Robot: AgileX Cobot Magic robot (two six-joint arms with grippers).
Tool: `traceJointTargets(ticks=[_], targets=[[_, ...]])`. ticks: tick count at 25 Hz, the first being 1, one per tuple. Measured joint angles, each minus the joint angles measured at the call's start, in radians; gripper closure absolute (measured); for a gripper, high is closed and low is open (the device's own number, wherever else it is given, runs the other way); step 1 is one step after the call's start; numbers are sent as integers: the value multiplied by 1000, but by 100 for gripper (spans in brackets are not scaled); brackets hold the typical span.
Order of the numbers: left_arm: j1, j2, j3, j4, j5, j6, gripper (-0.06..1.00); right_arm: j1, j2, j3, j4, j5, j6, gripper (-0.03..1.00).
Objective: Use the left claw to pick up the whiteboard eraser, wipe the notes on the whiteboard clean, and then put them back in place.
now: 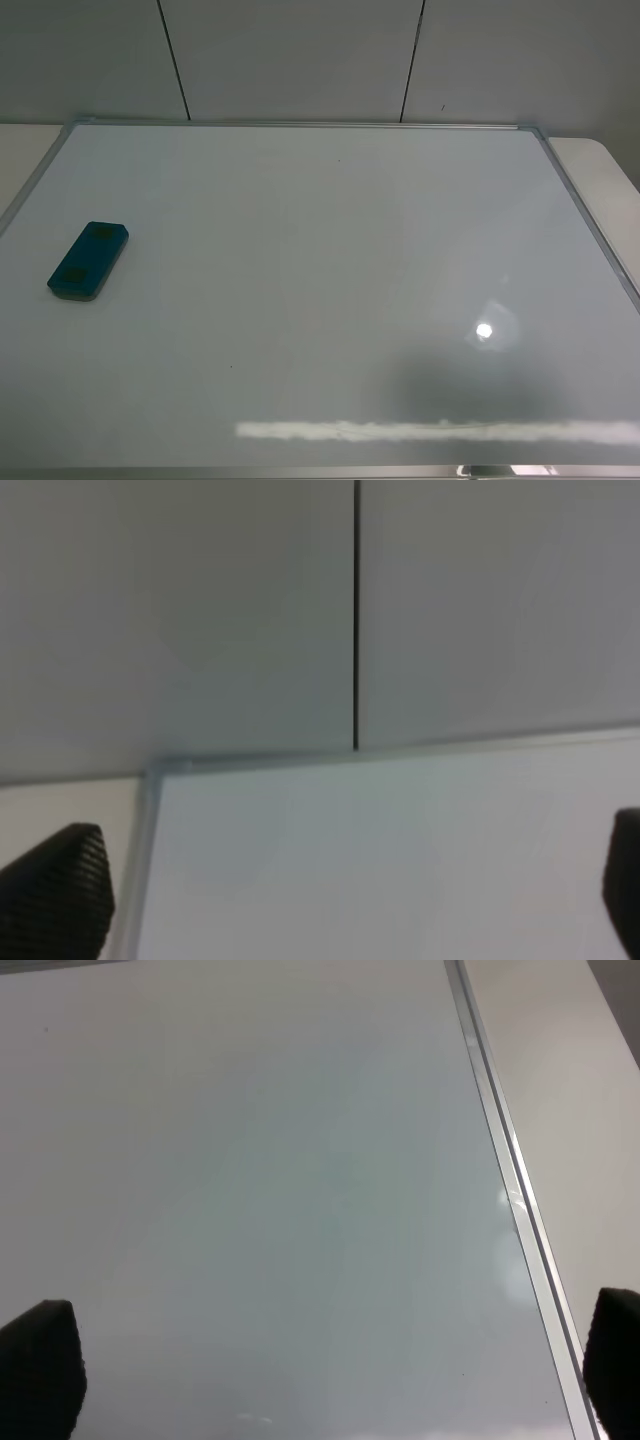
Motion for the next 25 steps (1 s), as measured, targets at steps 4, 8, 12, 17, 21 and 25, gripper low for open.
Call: traceJointTargets(ticks=[4, 8, 12, 17, 21, 25], targets=[[0, -173, 0, 13, 86, 0, -5, 0, 0, 0, 0, 0, 0, -3], [0, -268, 0, 17, 146, 0, -5, 0, 0, 0, 0, 0, 0, -3], [0, -344, 0, 19, 277, 0, -5, 0, 0, 0, 0, 0, 0, -3], [0, -359, 0, 50, 511, -1, -5, 0, 0, 0, 0, 0, 0, -3], [0, -364, 0, 105, 642, -4, -5, 0, 0, 0, 0, 0, 0, -3], [0, -421, 15, 125, 696, -46, -5, 0, 0, 0, 0, 0, 0, -3]])
